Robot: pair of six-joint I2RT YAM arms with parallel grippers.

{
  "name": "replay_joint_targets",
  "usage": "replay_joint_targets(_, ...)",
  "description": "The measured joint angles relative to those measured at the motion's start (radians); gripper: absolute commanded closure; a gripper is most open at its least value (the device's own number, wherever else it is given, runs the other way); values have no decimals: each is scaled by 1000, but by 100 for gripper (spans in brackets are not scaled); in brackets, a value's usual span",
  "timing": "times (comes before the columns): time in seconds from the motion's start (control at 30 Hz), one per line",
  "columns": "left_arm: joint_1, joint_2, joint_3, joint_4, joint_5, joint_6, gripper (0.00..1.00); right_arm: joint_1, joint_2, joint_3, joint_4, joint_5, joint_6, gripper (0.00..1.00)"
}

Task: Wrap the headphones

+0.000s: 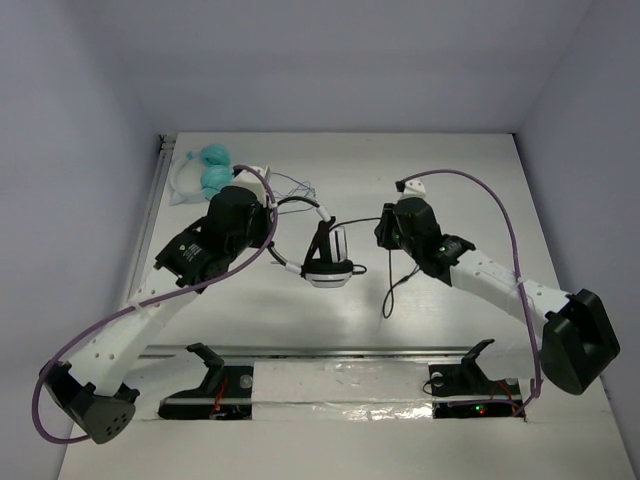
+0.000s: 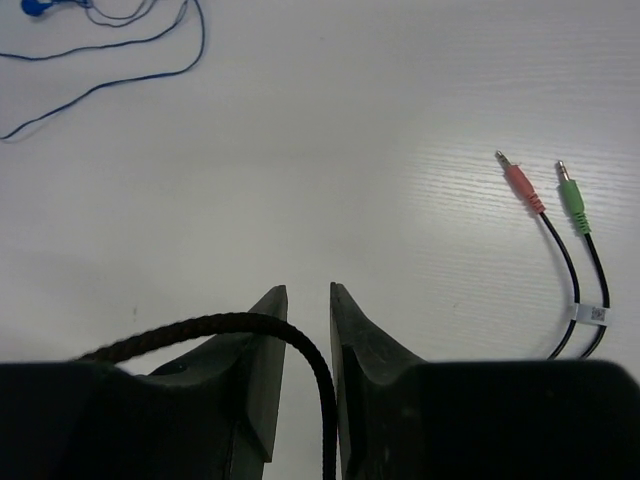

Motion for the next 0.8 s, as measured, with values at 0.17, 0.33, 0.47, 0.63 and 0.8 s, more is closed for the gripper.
replay_joint_targets(0.17,3,1,0,0,111,17,100,-11,51,8,-4,7,-2,69)
replay_joint_targets(0.33,15,13,29,9,319,8,100,-15,80,3,98,-84,-5,69)
replay_joint_targets(0.47,42,37,67,69,496,-24,100,-15,87,-50,266,-213,-3,68)
replay_joint_targets(0.63,83,58,85,195,647,-116,100,-15,117,-120,471,-362,33,66)
replay_joint_targets(0.8,125,79,101,308,690,-231,100,-15,209,-142,631,-450,97,66)
